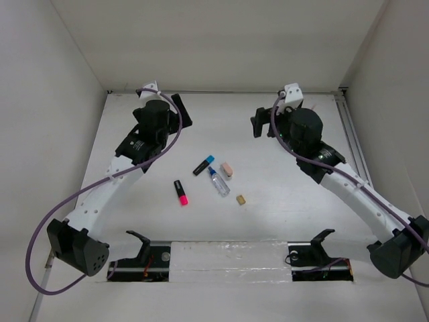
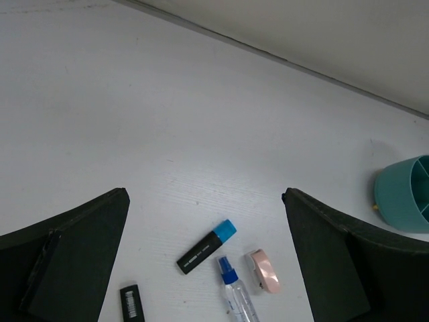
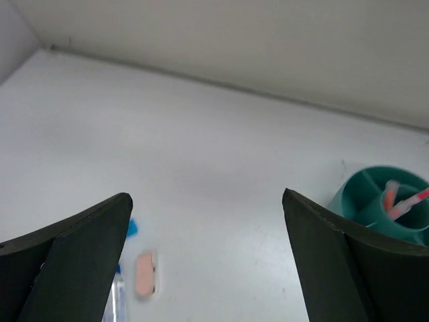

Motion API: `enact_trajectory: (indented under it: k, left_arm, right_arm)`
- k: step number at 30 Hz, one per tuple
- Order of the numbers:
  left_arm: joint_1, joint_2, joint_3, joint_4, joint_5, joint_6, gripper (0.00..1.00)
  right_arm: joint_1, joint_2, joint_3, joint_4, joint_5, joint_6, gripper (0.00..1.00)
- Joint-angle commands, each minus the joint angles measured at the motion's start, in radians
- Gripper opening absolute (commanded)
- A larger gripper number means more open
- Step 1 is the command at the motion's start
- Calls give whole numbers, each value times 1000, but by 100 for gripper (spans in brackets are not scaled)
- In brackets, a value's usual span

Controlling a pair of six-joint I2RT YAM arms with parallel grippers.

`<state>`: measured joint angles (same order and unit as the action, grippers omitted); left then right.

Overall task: Sort the stationery into containers
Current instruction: Pick up the stationery from the center of the board.

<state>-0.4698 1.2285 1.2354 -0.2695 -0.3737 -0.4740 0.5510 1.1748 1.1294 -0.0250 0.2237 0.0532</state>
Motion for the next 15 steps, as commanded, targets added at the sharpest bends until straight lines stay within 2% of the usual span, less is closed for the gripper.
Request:
enact_trajectory:
  k: [1,6,10,11,12,15]
  left_arm:
    - [-1,-43,44,21,-7,-25,100]
    - [-1,11,94,-100,-226,-61,100]
    - [-1,23,125,-131,-237,-74,100]
    - [-1,23,125,-140,-237,-74,100]
    - [-1,23,125,-140,-228,-74,100]
    - [-1,14,125,-140,-228,-74,100]
  right_arm:
    - [72,8,15,-173,5,31,100]
    - [168,55,-9,-326,51,99,95]
    - [245,55,-94,-345,60,187,83]
    - [274,42,-138,-345,60,201,75]
    - [288,31,-161,-336,60,221,72]
    - [308,31,-233,-325,46,237,71]
